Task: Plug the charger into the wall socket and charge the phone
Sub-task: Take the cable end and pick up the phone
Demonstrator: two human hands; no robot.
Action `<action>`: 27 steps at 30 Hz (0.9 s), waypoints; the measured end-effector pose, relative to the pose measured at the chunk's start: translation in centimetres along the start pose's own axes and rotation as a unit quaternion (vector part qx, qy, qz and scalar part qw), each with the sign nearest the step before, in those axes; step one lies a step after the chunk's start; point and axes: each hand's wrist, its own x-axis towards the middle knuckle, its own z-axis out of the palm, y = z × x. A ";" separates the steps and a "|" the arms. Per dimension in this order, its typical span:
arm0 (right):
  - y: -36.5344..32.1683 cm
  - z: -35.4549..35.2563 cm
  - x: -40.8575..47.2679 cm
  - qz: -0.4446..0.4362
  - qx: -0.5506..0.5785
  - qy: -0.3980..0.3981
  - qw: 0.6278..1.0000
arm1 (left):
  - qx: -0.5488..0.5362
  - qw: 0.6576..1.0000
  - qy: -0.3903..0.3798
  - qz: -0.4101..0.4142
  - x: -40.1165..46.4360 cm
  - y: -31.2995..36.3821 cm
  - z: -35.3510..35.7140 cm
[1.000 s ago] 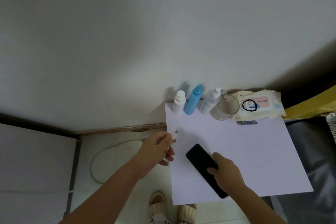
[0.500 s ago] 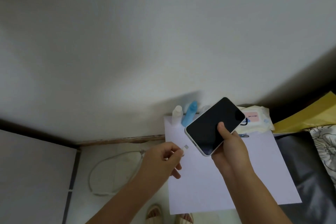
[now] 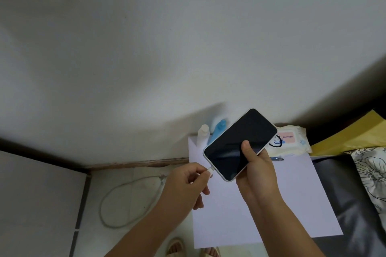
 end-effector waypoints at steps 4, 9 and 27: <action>0.4 0.0 -0.2 -0.001 -0.024 -0.014 1.000 | 0.020 1.000 -0.010 0.003 -0.1 0.0 0.0; 0.7 0.1 -0.5 -0.013 -0.024 -0.033 0.999 | 0.009 1.000 -0.009 0.001 0.1 0.2 -0.1; 1.1 -1.1 -1.7 0.023 -0.072 -0.038 0.996 | -0.078 0.994 -0.039 -0.058 0.3 -0.2 -0.6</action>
